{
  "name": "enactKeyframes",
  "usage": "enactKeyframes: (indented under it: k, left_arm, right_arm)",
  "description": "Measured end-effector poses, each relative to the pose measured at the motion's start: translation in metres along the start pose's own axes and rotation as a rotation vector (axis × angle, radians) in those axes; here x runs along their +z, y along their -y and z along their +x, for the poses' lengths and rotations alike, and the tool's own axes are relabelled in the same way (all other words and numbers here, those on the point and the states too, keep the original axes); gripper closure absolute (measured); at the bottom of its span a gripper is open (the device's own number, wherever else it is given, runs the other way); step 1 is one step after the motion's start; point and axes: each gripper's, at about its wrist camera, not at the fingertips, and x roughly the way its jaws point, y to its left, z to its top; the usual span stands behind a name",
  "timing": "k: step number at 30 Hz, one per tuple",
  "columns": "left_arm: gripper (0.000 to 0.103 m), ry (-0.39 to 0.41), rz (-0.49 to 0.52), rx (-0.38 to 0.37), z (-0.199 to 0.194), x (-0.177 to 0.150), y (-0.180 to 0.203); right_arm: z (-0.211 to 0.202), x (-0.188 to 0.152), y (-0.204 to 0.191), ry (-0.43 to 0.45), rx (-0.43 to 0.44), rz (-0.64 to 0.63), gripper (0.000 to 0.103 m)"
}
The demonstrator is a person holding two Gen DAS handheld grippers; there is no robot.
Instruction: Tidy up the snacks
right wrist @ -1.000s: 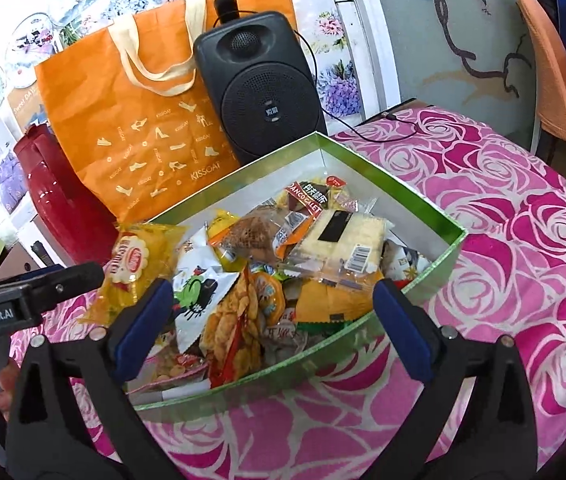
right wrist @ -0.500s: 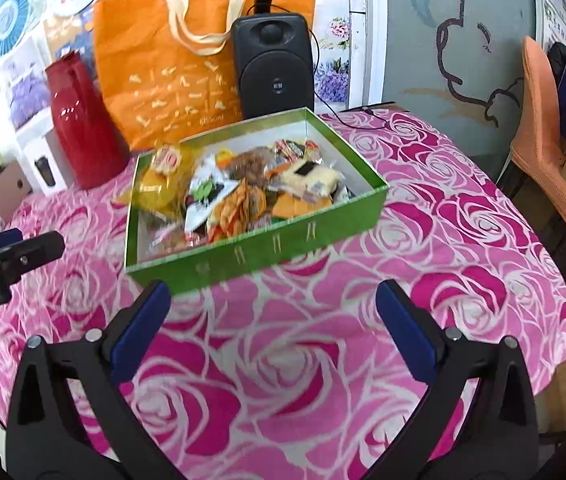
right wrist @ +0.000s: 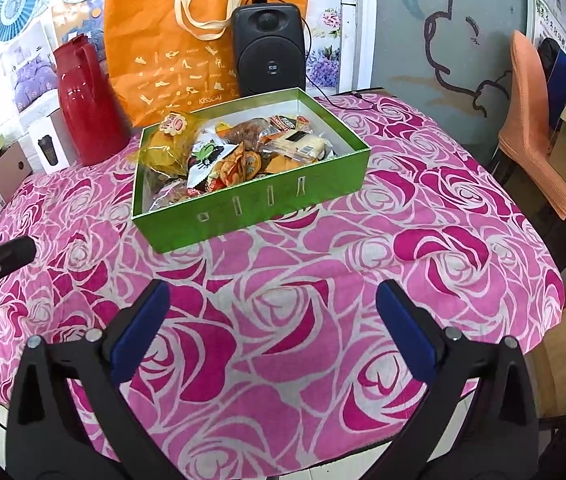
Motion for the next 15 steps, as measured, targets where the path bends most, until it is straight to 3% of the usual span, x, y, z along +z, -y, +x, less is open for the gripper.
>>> enactKeyframes:
  k: [15]
  left_arm:
    - [0.000, 0.027, 0.009, -0.015, -0.014, -0.007, 0.001]
  right_arm:
    - [-0.005, -0.001, 0.003, 0.002, -0.013, 0.017, 0.001]
